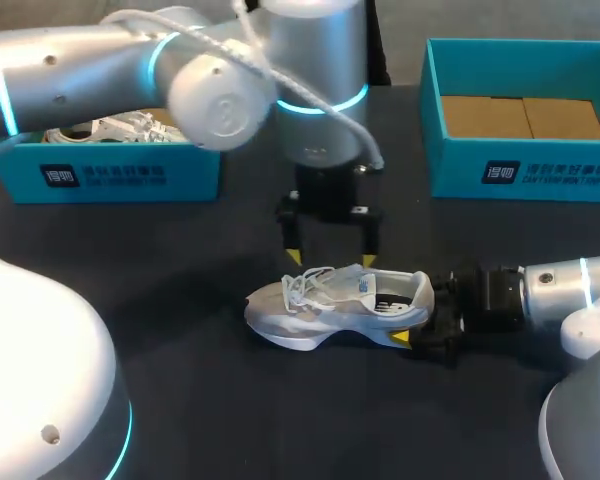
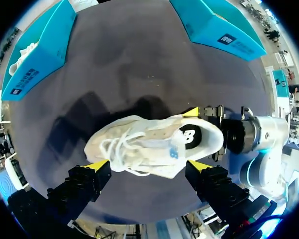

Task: Take the shoe out of the shoebox, open the shoe tongue, remove and reinsert the insole, then place the shoe into the shoebox

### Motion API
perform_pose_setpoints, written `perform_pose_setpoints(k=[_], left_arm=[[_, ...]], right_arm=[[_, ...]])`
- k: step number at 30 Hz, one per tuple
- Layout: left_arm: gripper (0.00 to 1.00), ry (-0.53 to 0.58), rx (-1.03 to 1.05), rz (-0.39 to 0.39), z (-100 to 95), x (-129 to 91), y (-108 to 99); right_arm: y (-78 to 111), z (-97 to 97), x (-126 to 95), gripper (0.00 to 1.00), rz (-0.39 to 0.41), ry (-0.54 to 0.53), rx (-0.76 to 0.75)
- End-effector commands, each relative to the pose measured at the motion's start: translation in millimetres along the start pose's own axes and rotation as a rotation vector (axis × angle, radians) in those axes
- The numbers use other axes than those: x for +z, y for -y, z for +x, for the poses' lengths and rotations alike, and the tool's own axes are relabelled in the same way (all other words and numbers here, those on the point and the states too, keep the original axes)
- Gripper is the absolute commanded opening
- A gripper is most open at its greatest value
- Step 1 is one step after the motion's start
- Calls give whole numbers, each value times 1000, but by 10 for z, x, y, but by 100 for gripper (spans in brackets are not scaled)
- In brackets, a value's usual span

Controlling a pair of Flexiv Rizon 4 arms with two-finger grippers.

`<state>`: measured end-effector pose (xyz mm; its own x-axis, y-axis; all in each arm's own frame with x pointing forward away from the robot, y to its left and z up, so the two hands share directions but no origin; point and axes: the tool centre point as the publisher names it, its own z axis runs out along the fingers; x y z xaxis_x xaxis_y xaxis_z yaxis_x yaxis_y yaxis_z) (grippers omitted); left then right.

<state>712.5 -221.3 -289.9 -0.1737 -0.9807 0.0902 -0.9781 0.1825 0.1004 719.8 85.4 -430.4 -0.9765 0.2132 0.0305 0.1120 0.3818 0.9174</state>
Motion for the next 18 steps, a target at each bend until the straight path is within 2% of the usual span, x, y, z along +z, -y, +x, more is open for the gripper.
perform_pose_setpoints(k=[1,11,18], left_arm=[[100,85,-1,-13,254,99,78],[100,182,10,-49,442,343,137],[100,236,5,-78,462,469,171]], right_arm=[[-4,-1,8,0,3,1,1],[-4,-1,8,0,3,1,1],[-4,-1,8,0,3,1,1]])
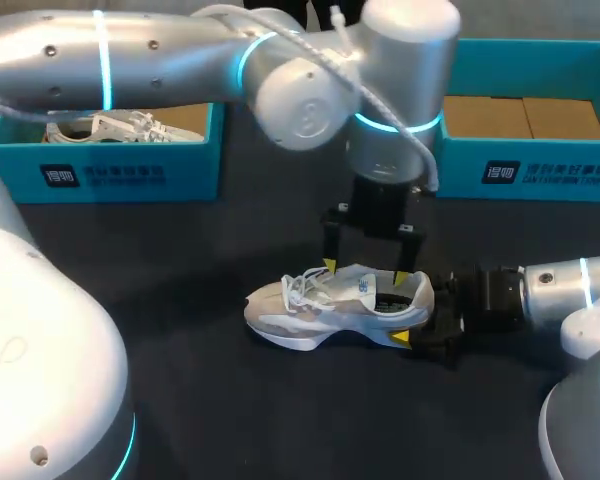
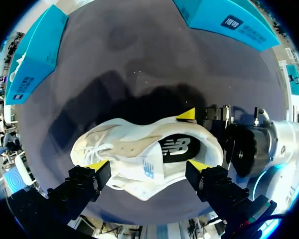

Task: Take the shoe out of the shoebox, open the shoe tongue, remove and reinsert the insole, then place the shoe into the shoebox

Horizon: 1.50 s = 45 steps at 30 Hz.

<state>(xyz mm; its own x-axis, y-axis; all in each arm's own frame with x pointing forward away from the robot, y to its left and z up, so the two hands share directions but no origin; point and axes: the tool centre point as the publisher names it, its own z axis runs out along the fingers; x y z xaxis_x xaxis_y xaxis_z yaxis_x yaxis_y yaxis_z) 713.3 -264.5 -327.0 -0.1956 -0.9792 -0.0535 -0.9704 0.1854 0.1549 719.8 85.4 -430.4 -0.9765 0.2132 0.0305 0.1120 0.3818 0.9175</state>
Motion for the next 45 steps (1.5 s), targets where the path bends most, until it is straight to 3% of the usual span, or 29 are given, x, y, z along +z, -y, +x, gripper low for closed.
perform_pose_setpoints(k=[1,7,18,32,37,39,41,42,45], left_arm=[[100,91,1,-23,83,57,51],[100,150,6,-31,68,164,46],[100,206,6,-67,-131,317,-5],[100,248,19,-105,-276,283,-116],[85,292,26,-105,-415,335,-194],[67,293,23,-104,-460,339,-199],[60,289,12,-102,-499,335,-191],[51,285,8,-101,-518,330,-188],[49,269,0,-92,-573,306,-203]], right_arm=[[-4,-1,8,0,3,1,1],[-4,-1,8,0,3,1,1],[-4,-1,8,0,3,1,1],[-4,-1,8,0,3,1,1],[-4,-1,8,0,3,1,1],[-4,-1,8,0,3,1,1],[-4,-1,8,0,3,1,1],[-4,-1,8,0,3,1,1],[-4,-1,8,0,3,1,1]])
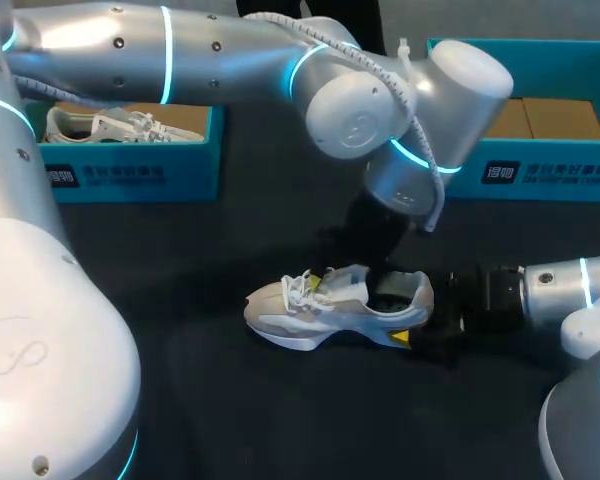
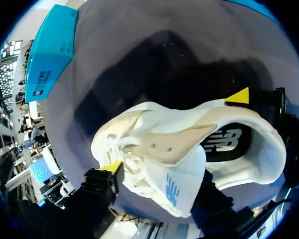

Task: Take the shoe out of the shoebox, open the shoe tongue, remove and reinsert the insole, then place the shoe into the shoebox

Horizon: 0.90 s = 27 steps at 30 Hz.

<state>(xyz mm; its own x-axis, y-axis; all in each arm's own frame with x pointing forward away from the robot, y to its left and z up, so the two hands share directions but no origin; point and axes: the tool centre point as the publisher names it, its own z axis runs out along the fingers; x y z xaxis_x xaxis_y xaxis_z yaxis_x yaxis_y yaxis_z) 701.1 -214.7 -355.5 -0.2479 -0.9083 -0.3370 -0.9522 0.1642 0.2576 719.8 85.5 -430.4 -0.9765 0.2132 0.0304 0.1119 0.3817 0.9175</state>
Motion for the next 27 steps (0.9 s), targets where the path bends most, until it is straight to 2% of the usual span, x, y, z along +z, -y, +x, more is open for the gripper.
perform_pose_setpoints(k=[1,11,15,23,26,27], left_arm=[[49,-37,-2,12,-146,9,-59],[48,-96,4,35,-300,-60,-173],[41,-129,-4,36,-373,-93,-185],[40,-201,-16,50,-497,-179,-191],[35,-237,-14,60,-575,-200,-185],[18,-250,-12,58,-607,-202,-181]], right_arm=[[-3,-1,8,0,3,1,1],[-3,-1,8,0,3,1,1],[-3,-1,8,0,3,1,1],[-3,-1,8,0,3,1,1],[-3,-1,8,0,3,1,1],[-3,-1,8,0,3,1,1]])
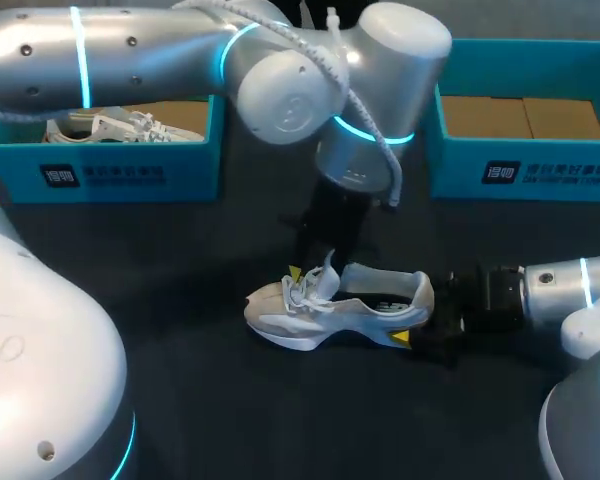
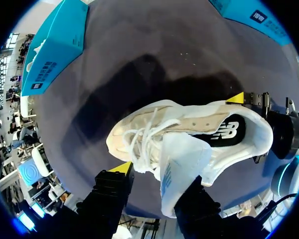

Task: Take the shoe out of the shoebox, open the shoe tongue, remove and reinsert the insole, then place the shoe into the shoebox

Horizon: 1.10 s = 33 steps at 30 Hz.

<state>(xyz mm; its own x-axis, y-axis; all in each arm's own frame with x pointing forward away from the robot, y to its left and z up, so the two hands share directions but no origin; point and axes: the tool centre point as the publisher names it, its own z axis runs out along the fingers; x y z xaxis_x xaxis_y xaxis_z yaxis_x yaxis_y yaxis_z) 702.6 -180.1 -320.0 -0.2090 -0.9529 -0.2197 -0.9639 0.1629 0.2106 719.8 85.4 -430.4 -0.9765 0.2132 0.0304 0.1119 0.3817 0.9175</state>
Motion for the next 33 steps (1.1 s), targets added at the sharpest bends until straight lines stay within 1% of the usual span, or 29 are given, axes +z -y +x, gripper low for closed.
perform_pose_setpoints(k=[1,5,9,12,18,20,25,26,27,28,33], left_arm=[[0,-131,2,8,-190,-40,-37],[0,-181,2,8,-269,-22,-18],[0,-257,3,11,-352,31,3],[0,-348,8,21,-428,101,-17],[0,-498,-15,39,-548,241,18],[0,-566,-25,32,-587,277,36],[0,-735,-31,70,-685,360,40],[0,-758,-37,76,-696,388,45],[0,-758,-37,76,-696,388,45],[0,-809,-41,76,-718,446,62],[0,-883,-50,81,-750,570,78]], right_arm=[[-3,-1,8,0,3,1,1],[-3,-1,8,0,3,1,1],[-3,-1,8,0,3,1,1],[-3,-1,8,0,3,1,1],[-3,-1,8,0,3,1,1],[-3,-1,8,0,3,1,1],[-3,-1,8,0,3,1,1],[-3,-1,8,0,3,1,1],[-3,-1,8,0,3,1,1],[-3,-1,8,0,3,1,1],[-3,-1,8,0,3,1,1]])
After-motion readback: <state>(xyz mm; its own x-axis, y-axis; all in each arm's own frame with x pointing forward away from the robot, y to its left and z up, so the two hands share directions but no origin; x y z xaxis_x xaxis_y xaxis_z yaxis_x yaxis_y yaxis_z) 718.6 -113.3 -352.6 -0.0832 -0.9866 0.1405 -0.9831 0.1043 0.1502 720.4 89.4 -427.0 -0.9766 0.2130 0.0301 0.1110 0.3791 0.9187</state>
